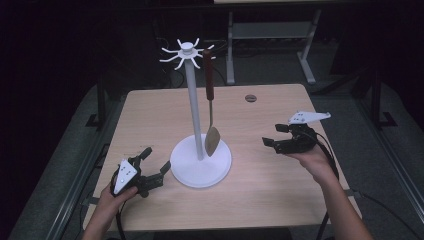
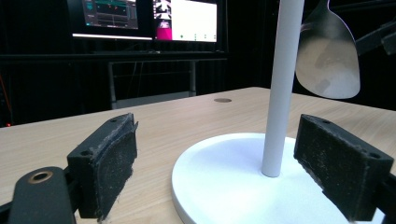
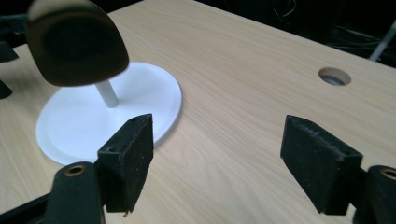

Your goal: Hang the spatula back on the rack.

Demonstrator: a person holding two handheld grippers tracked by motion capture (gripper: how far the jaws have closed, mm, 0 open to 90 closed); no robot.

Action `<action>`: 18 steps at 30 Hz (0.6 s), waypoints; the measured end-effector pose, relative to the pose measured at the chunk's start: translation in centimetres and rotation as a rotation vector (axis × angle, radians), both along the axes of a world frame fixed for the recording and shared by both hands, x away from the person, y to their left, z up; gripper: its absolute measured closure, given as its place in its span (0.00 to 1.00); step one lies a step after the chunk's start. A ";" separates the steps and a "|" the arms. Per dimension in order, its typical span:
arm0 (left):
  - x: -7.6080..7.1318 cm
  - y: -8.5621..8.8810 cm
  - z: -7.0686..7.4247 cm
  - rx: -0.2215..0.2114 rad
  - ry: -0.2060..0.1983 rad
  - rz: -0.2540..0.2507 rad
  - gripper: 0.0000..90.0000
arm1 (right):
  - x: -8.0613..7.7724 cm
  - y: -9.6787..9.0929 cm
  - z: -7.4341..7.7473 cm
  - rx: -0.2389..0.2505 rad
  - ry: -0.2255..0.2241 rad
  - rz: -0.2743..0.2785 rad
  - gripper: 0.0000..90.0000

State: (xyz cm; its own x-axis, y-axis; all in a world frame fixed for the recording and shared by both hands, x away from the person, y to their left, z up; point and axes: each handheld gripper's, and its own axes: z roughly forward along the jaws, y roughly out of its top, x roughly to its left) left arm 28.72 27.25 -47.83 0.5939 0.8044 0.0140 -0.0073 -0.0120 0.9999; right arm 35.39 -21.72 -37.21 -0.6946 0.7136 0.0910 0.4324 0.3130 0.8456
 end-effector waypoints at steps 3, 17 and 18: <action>0.0 0.0 0.0 0.001 -0.001 0.000 0.14 | -0.2 -0.4 -0.8 -0.007 0.006 -0.016 0.25; 0.0 0.0 0.0 0.000 -0.003 0.001 0.14 | -1.8 -2.8 -5.0 -0.040 0.074 -0.096 0.19; -0.1 0.0 0.0 -0.003 0.000 0.002 0.14 | -2.0 -3.0 -5.2 -0.042 0.081 -0.102 0.19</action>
State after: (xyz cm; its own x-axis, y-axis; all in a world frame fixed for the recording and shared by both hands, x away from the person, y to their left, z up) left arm 28.66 27.25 -47.84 0.5924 0.8056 0.0118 -0.0078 -0.0089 0.9999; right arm 33.37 -24.67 -42.40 -0.6095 0.7848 0.1123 0.5300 0.2980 0.7939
